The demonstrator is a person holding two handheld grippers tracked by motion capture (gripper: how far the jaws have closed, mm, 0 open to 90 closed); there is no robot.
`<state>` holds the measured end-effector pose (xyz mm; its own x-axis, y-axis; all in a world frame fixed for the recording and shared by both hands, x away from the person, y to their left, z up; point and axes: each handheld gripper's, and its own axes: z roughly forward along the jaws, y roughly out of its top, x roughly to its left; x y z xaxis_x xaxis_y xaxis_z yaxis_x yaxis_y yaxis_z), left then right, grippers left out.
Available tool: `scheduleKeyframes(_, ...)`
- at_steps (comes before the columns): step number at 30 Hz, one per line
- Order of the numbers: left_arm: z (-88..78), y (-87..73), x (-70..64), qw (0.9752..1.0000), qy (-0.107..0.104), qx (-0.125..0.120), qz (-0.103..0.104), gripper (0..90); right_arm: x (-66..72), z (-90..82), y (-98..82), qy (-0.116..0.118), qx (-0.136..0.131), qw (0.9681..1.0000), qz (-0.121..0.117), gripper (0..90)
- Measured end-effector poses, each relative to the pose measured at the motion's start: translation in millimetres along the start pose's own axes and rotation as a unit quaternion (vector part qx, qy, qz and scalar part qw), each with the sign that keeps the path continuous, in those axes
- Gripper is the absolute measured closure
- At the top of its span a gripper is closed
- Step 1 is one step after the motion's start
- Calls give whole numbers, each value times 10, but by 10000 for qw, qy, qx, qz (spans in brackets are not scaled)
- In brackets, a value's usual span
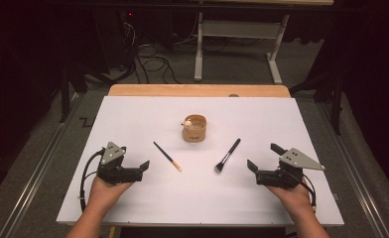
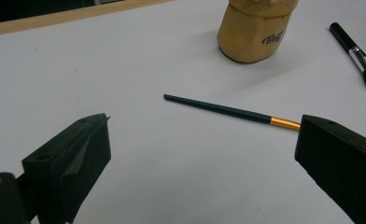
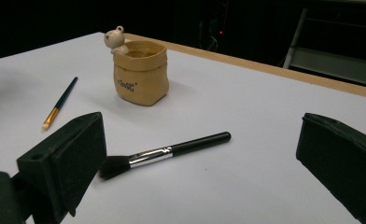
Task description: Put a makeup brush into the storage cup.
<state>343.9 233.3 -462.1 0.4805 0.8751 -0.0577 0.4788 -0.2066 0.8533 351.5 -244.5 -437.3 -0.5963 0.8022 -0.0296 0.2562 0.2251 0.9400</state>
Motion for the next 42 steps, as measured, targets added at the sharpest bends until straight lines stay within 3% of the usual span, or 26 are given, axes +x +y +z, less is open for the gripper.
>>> scheduleKeyframes(7,40,-19,-8,9996,34,284,24,43,23,-31,-34,32,25,10000,-56,23)
scheduleKeyframes(15,45,-19,-2,9993,131,341,11,53,12,-59,-44,27,20,10000,-64,24)
scheduleKeyframes(31,77,-17,1,9982,110,582,-126,66,23,-67,-72,18,51,9999,-155,23)
scheduleKeyframes(38,106,-23,13,9968,95,788,-119,88,28,-68,-77,19,58,9999,-155,23)
scheduleKeyframes(42,164,-17,41,9939,112,1079,-182,85,30,-64,-81,50,81,9998,-145,24)
